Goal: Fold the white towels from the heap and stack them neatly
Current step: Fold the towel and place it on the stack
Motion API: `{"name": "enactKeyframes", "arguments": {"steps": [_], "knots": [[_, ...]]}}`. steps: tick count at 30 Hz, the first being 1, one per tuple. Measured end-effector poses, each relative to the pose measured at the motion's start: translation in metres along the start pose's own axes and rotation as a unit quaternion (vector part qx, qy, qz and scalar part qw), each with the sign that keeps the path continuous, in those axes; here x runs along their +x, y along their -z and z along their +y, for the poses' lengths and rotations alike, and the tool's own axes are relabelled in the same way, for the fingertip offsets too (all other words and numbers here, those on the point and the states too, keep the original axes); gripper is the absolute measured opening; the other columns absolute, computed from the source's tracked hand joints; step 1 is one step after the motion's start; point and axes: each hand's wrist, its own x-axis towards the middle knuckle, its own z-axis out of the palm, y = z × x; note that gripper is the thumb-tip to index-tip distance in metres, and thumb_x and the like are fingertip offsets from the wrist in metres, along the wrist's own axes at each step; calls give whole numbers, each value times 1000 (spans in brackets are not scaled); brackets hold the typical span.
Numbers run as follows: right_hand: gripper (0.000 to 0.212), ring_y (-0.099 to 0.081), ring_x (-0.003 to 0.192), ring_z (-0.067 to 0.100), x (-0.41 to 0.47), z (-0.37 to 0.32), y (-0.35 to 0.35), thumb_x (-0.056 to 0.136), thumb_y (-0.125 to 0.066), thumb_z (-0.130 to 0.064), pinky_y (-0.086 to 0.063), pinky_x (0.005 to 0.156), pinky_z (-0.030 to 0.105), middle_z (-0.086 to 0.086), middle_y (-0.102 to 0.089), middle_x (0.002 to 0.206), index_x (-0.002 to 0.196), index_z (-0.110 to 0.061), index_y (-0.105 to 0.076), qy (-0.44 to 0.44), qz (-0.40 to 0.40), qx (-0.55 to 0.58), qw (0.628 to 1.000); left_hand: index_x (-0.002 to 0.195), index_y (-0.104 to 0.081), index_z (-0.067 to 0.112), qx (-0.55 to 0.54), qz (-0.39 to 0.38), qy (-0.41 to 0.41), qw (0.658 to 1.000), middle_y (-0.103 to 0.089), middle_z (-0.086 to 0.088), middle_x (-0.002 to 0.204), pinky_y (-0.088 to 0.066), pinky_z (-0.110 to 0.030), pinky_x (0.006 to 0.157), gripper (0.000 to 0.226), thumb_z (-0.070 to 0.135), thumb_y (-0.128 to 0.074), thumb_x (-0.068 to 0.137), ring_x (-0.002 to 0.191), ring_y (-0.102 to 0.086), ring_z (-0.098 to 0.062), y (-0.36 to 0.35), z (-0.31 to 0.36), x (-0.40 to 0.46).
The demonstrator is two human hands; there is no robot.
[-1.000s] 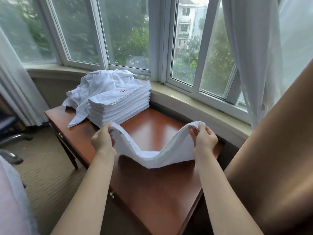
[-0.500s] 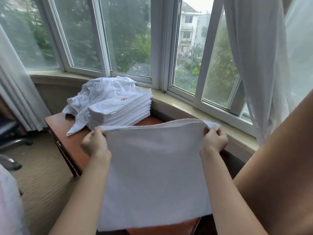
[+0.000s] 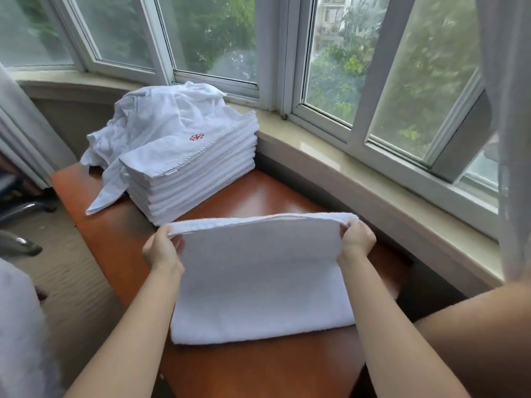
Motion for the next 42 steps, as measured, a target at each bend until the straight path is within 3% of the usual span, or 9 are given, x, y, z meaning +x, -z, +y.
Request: {"name": "enactKeyframes", "arguments": {"steps": [5,10,16,21,23,26,29,36,42], "knots": [[24,-33,59,17,13,77,50,83,-57,-5,-27,55,29,0,-40,64,64,-13,-45,-115,47,-79,989,111,-63,-4,53,145,63,986,-57,-12,93,-36,-23,51,28,4,-59,85,64,-52,-20,49,-65,-5],[14,-54,70,7,0,66,72,82,-49,-28,-40,57,21,-14,-59,76,81,-26,-63,86,122,-93,984,77,-63,25,119,131,-83,981,-64,12,79,-41,-22,57,8,25,-55,79,69,-58,-7,73,-74,-38],[33,-59,93,28,-8,111,115,93,-43,-6,-42,72,30,13,-62,108,123,-2,-58,-71,86,-181,977,117,-63,-2,160,163,39,973,-62,-9,104,-46,-32,77,31,3,-52,89,88,-57,-22,111,-110,-44],[35,-51,103,19,-21,115,124,95,-42,-7,-37,84,26,7,-52,129,127,-12,-53,100,134,-167,972,113,-62,13,285,68,-90,952,-63,-1,101,-49,-40,88,26,23,-49,93,89,-57,-19,131,-115,-48],[32,-53,95,22,-24,128,135,95,-43,-6,-41,78,28,11,-56,125,124,-10,-55,35,114,-205,971,111,-59,-5,341,47,-51,938,-62,-16,90,-45,-32,68,29,12,-47,92,73,-52,-22,140,-120,-38],[43,-59,102,32,-25,141,154,93,-44,-3,-44,74,30,13,-56,130,135,-10,-49,-28,80,-262,961,106,-60,-12,398,2,6,917,-61,-27,94,-45,-37,70,26,5,-48,91,79,-56,-33,155,-119,-22],[46,-59,98,33,-19,138,155,92,-43,-5,-46,70,32,14,-56,128,137,-8,-47,-54,72,-275,957,92,-62,2,426,-40,-10,904,-55,-14,84,-45,-34,69,16,5,-47,90,71,-51,-25,157,-113,-17],[32,-46,66,20,-7,128,154,86,-45,-7,-34,50,26,4,-54,86,115,-3,-59,-97,20,-327,940,114,-52,22,379,-143,85,910,-57,-5,91,-48,-28,58,27,8,-57,92,63,-48,-15,161,-89,-9],[43,-51,112,36,-9,123,163,86,-50,-27,-48,84,37,17,-49,132,121,-3,-58,-120,7,-441,889,110,-57,15,422,-250,191,850,-51,-5,74,-44,-25,49,20,7,-58,91,52,-45,-14,160,-69,-2]]}}
